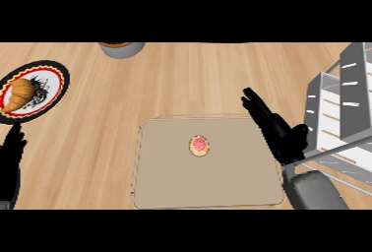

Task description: Pick the cupcake from the tray and place it in the tiered basket

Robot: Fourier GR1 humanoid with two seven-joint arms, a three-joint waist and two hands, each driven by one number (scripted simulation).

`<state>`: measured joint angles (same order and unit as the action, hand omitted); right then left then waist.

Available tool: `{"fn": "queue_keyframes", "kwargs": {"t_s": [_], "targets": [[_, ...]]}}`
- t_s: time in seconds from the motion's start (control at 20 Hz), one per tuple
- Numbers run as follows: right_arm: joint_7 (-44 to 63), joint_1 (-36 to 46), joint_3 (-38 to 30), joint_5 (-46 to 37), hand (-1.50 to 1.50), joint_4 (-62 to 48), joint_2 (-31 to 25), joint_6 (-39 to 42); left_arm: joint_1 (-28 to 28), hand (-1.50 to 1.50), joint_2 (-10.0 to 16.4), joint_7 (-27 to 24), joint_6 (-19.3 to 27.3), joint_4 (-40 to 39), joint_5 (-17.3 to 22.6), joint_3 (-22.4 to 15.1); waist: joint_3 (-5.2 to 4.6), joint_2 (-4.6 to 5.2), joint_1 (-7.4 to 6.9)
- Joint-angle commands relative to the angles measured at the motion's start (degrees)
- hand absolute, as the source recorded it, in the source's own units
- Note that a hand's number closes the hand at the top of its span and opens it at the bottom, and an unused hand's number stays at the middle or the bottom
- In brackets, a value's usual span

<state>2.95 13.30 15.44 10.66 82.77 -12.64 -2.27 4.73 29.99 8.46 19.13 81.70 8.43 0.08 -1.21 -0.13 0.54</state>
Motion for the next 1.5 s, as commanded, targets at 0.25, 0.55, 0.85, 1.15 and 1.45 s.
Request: {"fn": "queue_keyframes", "kwargs": {"t_s": [0.25, 0.55, 0.85, 1.15, 1.45], "targets": [[-12.96, -8.18, -5.50, 29.71, 1.50, -9.24, 12.35, 11.79, -1.89, 0.00, -2.27, -0.43, -7.83, -0.56, 3.65, -3.34, 2.11, 2.09, -1.21], [-35.49, -11.48, 2.00, 15.51, -1.50, -12.44, 12.57, -9.66, -0.63, 0.00, -2.47, -1.68, -13.42, -2.41, 6.34, -3.70, 1.16, 0.29, -1.15], [-17.01, -8.57, 8.52, -5.31, -1.50, -17.98, -0.39, -20.79, -0.76, 0.00, -2.06, -1.44, -13.97, -2.20, 5.96, -4.04, 0.78, 0.13, -1.87], [3.59, -0.64, 14.82, -5.85, -1.50, -10.44, -5.93, -8.88, -1.54, 0.00, -2.97, -0.69, -13.31, -1.99, 5.77, -3.48, 1.10, 0.03, -1.23], [22.23, 8.10, 13.18, -4.67, -1.50, 0.56, -6.11, -3.99, -2.77, 0.00, -3.99, -2.86, -14.90, -4.65, 4.78, -2.24, 1.16, 0.01, -0.57]]}}
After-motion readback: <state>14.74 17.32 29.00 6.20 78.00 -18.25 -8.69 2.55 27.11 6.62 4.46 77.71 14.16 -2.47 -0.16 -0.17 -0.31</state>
